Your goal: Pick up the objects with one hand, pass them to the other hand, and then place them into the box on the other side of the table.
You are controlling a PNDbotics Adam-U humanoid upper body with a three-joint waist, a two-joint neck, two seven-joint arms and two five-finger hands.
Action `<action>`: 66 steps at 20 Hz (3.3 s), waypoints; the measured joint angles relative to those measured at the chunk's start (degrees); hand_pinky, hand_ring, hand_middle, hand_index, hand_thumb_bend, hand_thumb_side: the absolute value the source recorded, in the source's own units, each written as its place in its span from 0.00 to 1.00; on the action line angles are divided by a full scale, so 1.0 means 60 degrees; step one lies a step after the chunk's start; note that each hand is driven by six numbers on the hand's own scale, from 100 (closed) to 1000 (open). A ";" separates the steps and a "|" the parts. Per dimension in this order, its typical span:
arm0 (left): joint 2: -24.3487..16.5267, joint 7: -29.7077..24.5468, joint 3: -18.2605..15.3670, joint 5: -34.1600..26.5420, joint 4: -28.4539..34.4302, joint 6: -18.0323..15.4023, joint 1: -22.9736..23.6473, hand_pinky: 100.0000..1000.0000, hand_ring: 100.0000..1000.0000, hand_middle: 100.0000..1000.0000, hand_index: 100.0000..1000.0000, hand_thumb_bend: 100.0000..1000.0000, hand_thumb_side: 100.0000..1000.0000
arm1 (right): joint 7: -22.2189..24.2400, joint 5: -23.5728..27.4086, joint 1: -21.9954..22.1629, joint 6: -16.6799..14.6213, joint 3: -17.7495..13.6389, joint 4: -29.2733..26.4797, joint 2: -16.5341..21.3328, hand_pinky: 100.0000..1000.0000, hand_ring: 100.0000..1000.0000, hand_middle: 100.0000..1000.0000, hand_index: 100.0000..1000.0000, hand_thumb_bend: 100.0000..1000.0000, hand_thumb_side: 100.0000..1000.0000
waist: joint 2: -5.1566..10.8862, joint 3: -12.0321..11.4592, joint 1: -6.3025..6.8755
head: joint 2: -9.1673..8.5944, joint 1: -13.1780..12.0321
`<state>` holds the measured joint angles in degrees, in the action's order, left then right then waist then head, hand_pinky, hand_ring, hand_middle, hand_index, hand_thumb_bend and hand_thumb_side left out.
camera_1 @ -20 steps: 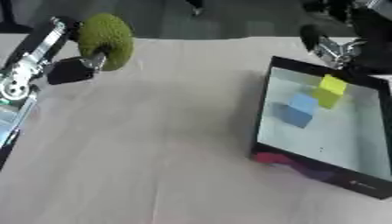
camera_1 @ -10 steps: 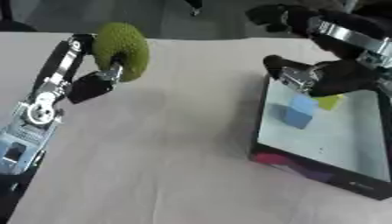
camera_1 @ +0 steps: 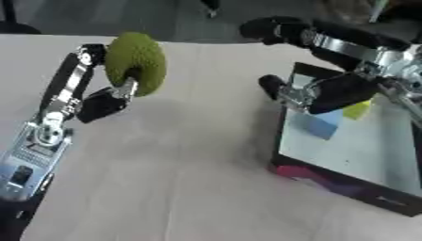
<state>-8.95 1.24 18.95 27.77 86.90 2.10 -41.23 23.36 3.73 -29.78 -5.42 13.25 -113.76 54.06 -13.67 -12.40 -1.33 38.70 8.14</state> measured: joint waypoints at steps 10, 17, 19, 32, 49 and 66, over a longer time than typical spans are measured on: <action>0.0171 0.0005 0.0351 0.0445 0.0279 -0.0504 -0.0013 0.75 0.60 0.42 0.47 0.00 0.22 | 0.0085 -0.0784 -0.0258 0.0608 0.0292 0.0000 -0.0353 0.96 1.00 0.99 0.96 0.09 0.39 | -0.0013 -0.0335 -0.0044 | -0.0005 0.0468; 0.0431 -0.0143 0.0580 0.0591 0.0315 -0.0773 -0.0122 0.75 0.60 0.42 0.47 0.00 0.20 | 0.0074 -0.1053 -0.0433 0.0712 0.0404 0.0000 -0.0485 0.95 1.00 0.98 0.96 0.19 0.32 | -0.0014 -0.0498 -0.0059 | -0.0018 0.0668; 0.0514 -0.0190 0.0638 0.0605 0.0309 -0.0838 -0.0184 0.75 0.60 0.42 0.47 0.00 0.20 | -0.0002 -0.1089 -0.0516 0.0747 0.0405 0.0000 -0.0486 0.95 1.00 0.98 0.96 0.22 0.32 | -0.0015 -0.0570 -0.0071 | -0.0038 0.0725; 0.0922 -0.0353 0.0938 0.1026 0.0302 -0.1221 -0.0435 0.74 0.61 0.43 0.47 0.00 0.14 | -0.0286 -0.1487 -0.0835 0.1416 0.0407 0.0000 -0.0486 0.94 1.00 0.96 0.95 0.27 0.39 | -0.0260 -0.1299 -0.0101 | -0.0181 0.1118; 0.1184 -0.0465 0.1162 0.1406 0.0106 -0.1623 -0.0621 0.74 0.61 0.43 0.47 0.00 0.11 | 0.0181 -0.1585 -0.0886 0.1863 0.0584 0.0004 -0.0655 0.95 1.00 0.97 0.96 0.22 0.43 | -0.0386 -0.1754 -0.0329 | -0.0267 0.1319; 0.1515 -0.0447 0.1292 0.1719 -0.0103 -0.1906 -0.0846 0.74 0.60 0.42 0.47 0.00 0.07 | 0.0942 -0.1580 -0.0969 0.2033 0.0751 0.0004 -0.0899 0.94 1.00 0.84 0.90 0.14 0.30 | -0.0539 -0.1855 -0.0416 | -0.0273 0.1516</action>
<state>0.14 -1.44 26.71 38.08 86.28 -9.34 -46.31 29.02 -5.75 -35.59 6.78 17.75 -113.74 48.67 -16.90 -23.52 -3.83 37.06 17.24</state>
